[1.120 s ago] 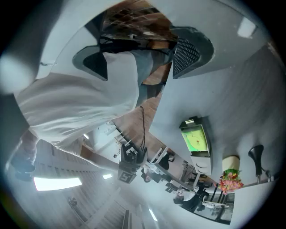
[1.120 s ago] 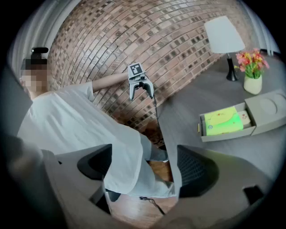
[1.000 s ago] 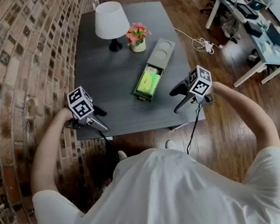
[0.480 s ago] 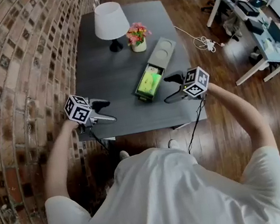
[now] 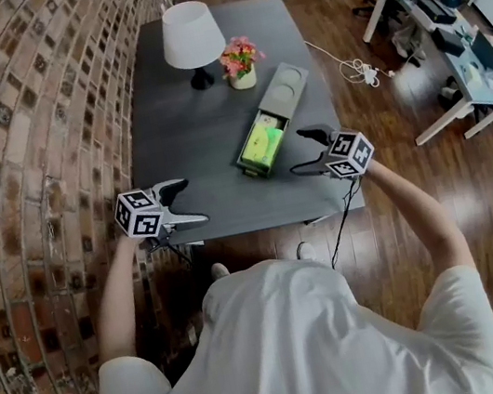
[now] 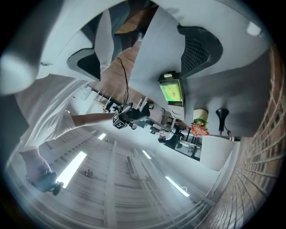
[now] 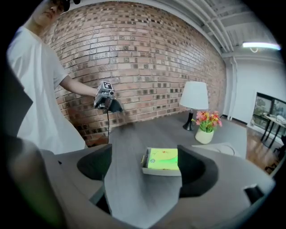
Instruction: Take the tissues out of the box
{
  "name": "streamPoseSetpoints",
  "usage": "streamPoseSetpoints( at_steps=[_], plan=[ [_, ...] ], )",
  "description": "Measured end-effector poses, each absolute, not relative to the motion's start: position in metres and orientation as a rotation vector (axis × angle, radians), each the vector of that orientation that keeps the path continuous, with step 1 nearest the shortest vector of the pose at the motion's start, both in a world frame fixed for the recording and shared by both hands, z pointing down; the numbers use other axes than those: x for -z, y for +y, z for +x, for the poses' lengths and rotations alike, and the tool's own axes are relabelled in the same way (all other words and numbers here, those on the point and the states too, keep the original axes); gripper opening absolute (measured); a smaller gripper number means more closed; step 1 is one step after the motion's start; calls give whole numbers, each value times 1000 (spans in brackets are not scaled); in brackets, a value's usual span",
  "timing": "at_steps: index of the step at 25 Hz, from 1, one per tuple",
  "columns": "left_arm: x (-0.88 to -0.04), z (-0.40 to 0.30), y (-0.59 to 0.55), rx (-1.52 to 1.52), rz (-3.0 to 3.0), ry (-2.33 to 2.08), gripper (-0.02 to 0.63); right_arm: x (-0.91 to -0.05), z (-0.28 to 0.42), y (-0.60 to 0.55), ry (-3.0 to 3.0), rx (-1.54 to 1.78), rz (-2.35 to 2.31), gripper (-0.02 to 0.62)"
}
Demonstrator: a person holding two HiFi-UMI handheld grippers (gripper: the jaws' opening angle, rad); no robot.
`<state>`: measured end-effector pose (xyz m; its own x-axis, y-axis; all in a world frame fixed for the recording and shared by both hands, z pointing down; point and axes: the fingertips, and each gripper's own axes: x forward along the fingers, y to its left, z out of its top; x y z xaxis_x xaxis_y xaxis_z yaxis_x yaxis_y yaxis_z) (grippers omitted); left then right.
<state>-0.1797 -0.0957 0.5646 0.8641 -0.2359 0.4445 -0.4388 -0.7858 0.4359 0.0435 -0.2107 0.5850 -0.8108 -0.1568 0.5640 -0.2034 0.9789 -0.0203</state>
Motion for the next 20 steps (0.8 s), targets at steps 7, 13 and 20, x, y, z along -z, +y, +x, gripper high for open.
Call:
streamPoseSetpoints(
  at_steps=[7,13,20],
  plan=[
    [-573,-177,-108,-529,2546,-635,595,-583,62,-218,-2623,-117,468,466],
    [-600,-170,-117,-732,2583,-638,597,-575,72,-205,-2696,-142,615,466],
    [-621,-143,-133,-900,2659,-568,600,-574,86,-184,-2704,-112,772,466]
  ],
)
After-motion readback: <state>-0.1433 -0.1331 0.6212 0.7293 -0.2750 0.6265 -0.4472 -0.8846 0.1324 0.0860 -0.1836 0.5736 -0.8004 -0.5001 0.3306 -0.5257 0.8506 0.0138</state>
